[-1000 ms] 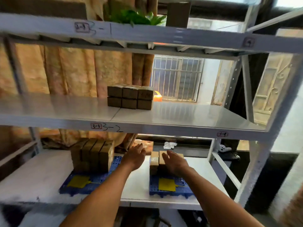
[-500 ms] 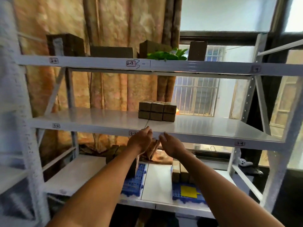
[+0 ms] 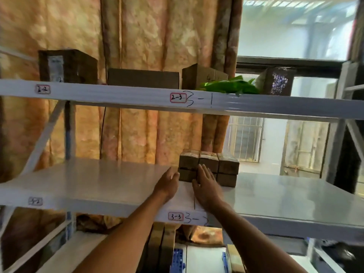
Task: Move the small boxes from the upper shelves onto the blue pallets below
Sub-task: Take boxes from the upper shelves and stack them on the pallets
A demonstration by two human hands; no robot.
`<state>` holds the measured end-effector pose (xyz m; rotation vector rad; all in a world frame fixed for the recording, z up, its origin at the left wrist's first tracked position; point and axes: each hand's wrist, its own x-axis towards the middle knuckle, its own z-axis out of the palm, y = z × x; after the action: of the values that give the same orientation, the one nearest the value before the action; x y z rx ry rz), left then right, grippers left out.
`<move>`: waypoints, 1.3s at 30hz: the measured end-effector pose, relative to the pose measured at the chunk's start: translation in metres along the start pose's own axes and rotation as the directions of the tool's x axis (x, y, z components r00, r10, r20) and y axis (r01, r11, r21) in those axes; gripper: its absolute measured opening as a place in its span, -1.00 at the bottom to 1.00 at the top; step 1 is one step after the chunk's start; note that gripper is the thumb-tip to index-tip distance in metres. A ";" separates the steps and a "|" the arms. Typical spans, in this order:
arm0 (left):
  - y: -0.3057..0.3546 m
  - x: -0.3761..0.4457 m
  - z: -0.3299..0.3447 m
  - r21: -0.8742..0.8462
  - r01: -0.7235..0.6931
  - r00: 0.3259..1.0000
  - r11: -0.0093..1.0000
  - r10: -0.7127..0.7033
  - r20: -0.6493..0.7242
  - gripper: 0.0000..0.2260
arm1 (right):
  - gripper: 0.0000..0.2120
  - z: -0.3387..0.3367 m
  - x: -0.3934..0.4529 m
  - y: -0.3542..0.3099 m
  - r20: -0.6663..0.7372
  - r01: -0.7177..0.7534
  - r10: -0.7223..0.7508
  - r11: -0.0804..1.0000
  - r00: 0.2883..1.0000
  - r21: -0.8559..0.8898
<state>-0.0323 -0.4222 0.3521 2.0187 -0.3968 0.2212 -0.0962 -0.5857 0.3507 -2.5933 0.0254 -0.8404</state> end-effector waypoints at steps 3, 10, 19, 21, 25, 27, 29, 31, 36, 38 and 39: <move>-0.004 0.034 0.009 -0.134 0.040 0.999 0.990 -0.043 -0.017 -0.44 | -0.38 0.005 0.032 -0.001 -0.195 -0.025 -0.025 0.968 0.981 -0.250; -0.008 0.081 0.024 -0.406 0.018 1.000 0.914 -0.016 0.010 -0.41 | -0.50 0.022 0.066 0.009 -0.227 -0.081 -0.015 0.909 0.974 -0.408; -0.009 0.097 0.035 -0.521 0.073 0.997 0.850 -0.045 0.066 -0.41 | -0.44 0.013 0.062 0.019 -0.248 -0.171 0.073 0.899 0.966 -0.403; -0.011 0.096 0.037 -0.471 0.054 0.999 0.880 -0.052 0.016 -0.38 | -0.43 0.014 0.060 0.015 -0.280 -0.166 0.047 0.893 0.959 -0.419; -0.016 0.100 0.035 -0.394 0.112 0.993 0.912 -0.085 0.086 -0.27 | -0.45 0.021 0.060 0.007 -0.393 -0.012 -0.179 0.899 0.902 -0.438; -0.016 0.103 0.037 -0.375 0.145 0.989 0.915 -0.119 0.093 -0.28 | -0.38 0.028 0.060 0.002 -0.342 0.016 -0.197 0.884 0.919 -0.467; -0.016 0.103 0.039 -0.310 0.162 0.985 0.937 -0.136 0.103 -0.25 | -0.30 0.032 0.062 -0.003 -0.259 0.000 -0.149 0.866 0.954 -0.500; -0.017 0.101 0.041 -0.267 0.171 0.984 0.948 -0.148 0.103 -0.26 | -0.27 0.036 0.065 -0.002 -0.195 -0.008 -0.118 0.837 0.974 -0.547; -0.019 0.099 0.032 -0.257 0.158 0.983 0.953 -0.176 -0.050 -0.52 | -0.37 0.034 0.066 0.002 -0.242 0.038 -0.184 0.861 0.953 -0.508; -0.019 0.096 0.028 -0.344 0.160 0.978 0.925 -0.196 -0.071 -0.47 | -0.44 0.035 0.065 0.002 -0.277 0.084 -0.215 0.905 0.936 -0.417; -0.018 0.095 0.028 -0.393 0.165 0.975 0.905 -0.209 -0.072 -0.42 | -0.48 0.035 0.064 0.002 -0.297 0.116 -0.233 0.924 0.926 -0.364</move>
<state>0.0619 -0.4562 0.3549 1.6335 -0.1562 0.1246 -0.0242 -0.5834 0.3594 -2.7611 0.0362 -1.4560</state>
